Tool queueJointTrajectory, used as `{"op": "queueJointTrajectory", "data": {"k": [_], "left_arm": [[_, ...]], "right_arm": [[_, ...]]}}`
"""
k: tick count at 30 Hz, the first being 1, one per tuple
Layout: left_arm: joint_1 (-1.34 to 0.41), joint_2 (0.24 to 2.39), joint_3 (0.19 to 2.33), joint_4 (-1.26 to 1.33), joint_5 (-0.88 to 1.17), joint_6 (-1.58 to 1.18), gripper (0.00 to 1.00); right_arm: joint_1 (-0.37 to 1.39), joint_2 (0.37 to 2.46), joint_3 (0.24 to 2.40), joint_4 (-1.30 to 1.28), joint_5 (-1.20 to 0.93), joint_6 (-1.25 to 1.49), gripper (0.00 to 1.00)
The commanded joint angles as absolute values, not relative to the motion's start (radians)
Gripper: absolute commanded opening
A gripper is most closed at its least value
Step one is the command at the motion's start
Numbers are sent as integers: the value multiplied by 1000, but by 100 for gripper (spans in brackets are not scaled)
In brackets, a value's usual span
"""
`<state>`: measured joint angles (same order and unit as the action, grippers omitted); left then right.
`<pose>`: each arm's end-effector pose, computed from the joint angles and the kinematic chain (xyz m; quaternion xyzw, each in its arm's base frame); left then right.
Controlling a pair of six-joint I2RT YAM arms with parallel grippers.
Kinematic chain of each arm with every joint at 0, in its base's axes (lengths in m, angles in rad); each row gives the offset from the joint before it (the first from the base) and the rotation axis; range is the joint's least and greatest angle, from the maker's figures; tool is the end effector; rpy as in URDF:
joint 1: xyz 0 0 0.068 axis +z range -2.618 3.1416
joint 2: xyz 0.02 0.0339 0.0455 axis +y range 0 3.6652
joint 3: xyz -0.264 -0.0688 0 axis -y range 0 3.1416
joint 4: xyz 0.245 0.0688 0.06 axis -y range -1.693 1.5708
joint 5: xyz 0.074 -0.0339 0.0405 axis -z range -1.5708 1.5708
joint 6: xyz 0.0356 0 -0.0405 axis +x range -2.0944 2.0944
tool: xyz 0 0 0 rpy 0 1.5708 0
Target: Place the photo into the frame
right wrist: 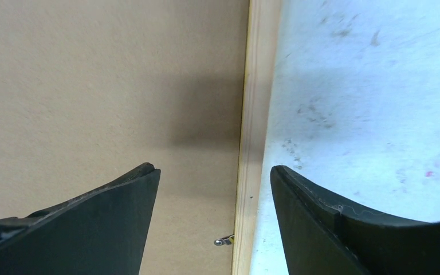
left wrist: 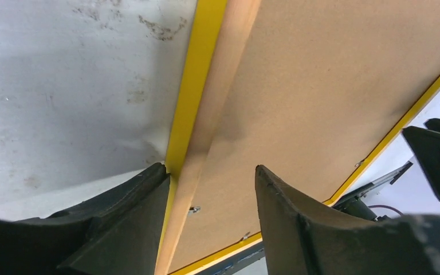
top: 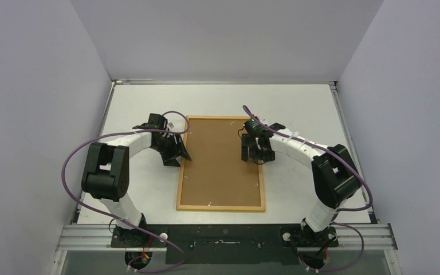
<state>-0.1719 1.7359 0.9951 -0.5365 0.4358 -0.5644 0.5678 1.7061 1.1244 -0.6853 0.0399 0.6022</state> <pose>0.3082 -0.0688 0.1511 -0.1573 0.9535 -0.2509 0.0562 0.2757 0.1742 0.1861 0.0200 0.9881 0.0671 0.1370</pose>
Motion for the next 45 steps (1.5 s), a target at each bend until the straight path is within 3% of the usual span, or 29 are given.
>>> {"op": "queueJointTrajectory", "data": {"k": [1, 5, 9, 16, 31, 45], "left_arm": [[-176, 1688, 1044, -577, 372, -539, 57], [-161, 1727, 1108, -597, 337, -512, 58], [-151, 1782, 1162, -599, 330, -500, 59], [-152, 1869, 1220, -631, 302, -483, 58], [-150, 1921, 1195, -652, 317, -462, 37], [-146, 1927, 1176, -649, 318, -465, 30]], "right_arm": [[566, 1632, 1230, -691, 206, 609, 73], [559, 1675, 1321, -671, 186, 569, 74], [561, 1765, 1421, -648, 128, 563, 64], [560, 1900, 1524, -604, 83, 585, 58], [527, 2041, 1569, -578, 57, 566, 54], [480, 2080, 1576, -582, 48, 545, 53]]}}
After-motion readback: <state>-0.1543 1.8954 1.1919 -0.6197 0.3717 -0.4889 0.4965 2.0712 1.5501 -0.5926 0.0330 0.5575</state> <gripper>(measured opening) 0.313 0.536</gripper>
